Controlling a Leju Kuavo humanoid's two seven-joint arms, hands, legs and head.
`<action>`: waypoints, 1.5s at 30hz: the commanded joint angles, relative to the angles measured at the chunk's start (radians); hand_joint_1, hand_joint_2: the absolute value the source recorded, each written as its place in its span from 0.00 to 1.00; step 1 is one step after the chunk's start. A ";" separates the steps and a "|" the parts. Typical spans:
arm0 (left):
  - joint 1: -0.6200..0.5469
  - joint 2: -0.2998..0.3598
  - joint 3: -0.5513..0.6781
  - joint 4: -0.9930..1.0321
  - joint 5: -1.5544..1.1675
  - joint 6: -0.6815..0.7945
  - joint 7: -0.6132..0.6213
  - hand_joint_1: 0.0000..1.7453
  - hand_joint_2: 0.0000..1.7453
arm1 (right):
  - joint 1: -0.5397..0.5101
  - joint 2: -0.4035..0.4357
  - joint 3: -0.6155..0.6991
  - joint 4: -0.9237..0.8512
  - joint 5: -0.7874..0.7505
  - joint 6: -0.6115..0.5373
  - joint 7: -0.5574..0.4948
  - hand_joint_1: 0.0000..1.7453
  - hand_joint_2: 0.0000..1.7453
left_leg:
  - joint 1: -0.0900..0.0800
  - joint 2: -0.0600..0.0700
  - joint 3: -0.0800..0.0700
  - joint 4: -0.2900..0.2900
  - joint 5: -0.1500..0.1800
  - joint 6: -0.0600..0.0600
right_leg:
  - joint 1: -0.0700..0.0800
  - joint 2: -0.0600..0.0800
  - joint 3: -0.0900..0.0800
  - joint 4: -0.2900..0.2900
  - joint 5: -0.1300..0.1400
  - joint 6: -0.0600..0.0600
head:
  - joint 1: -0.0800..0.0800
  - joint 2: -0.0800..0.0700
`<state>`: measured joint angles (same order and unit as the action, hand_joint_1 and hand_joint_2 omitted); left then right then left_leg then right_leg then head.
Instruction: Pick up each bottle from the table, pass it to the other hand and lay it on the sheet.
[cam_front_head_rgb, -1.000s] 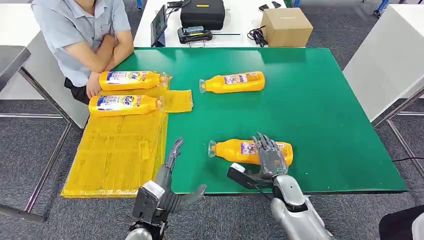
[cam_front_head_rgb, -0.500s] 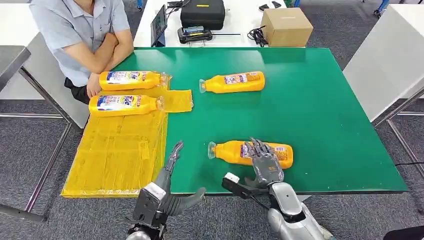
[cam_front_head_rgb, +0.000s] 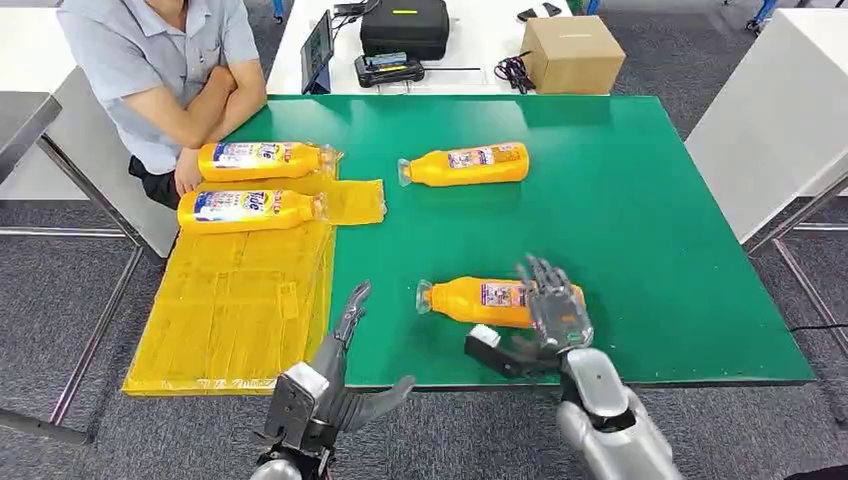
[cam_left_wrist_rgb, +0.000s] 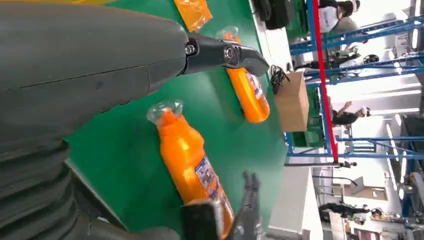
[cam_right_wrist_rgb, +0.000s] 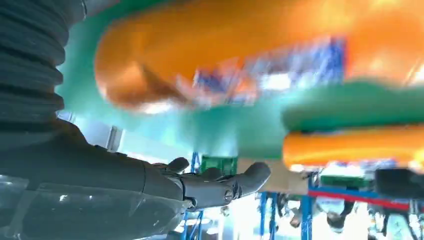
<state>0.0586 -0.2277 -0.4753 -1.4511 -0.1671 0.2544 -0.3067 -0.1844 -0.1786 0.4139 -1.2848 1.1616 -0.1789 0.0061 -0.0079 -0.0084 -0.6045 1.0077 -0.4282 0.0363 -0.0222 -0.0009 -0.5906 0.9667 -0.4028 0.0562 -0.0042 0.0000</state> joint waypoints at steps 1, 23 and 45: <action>-0.037 -0.004 -0.010 0.048 0.007 -0.016 0.015 0.00 1.00 | -0.163 -0.029 -0.011 0.124 -0.110 0.152 -0.002 0.00 1.00 | 0.001 0.002 0.003 0.001 -0.002 -0.002 | 0.001 0.001 0.003 0.000 -0.001 -0.002 | 0.000 0.000; -0.056 0.027 -0.046 0.077 -0.082 -0.044 0.091 0.00 1.00 | -0.180 -0.095 0.129 0.207 -0.353 0.259 -0.081 0.00 1.00 | 0.003 0.001 0.007 0.001 -0.004 -0.004 | 0.003 0.000 0.008 -0.001 -0.003 -0.004 | 0.000 0.000; -0.065 0.026 -0.053 0.088 -0.089 -0.053 0.096 0.00 1.00 | -0.365 -0.069 0.209 0.419 -0.240 0.250 0.011 0.00 1.00 | 0.001 0.002 0.004 0.000 -0.002 -0.003 | 0.001 0.002 0.004 -0.001 -0.001 -0.003 | 0.000 0.000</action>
<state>0.0242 -0.2296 -0.5047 -1.4183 -0.2609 0.2064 -0.2167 -0.4381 -0.2880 0.5749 -1.0688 0.9270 0.0736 0.0309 -0.0081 -0.0098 -0.6056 1.0081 -0.4279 0.0365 -0.0224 -0.0014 -0.5909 0.9668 -0.4027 0.0564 -0.0046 0.0000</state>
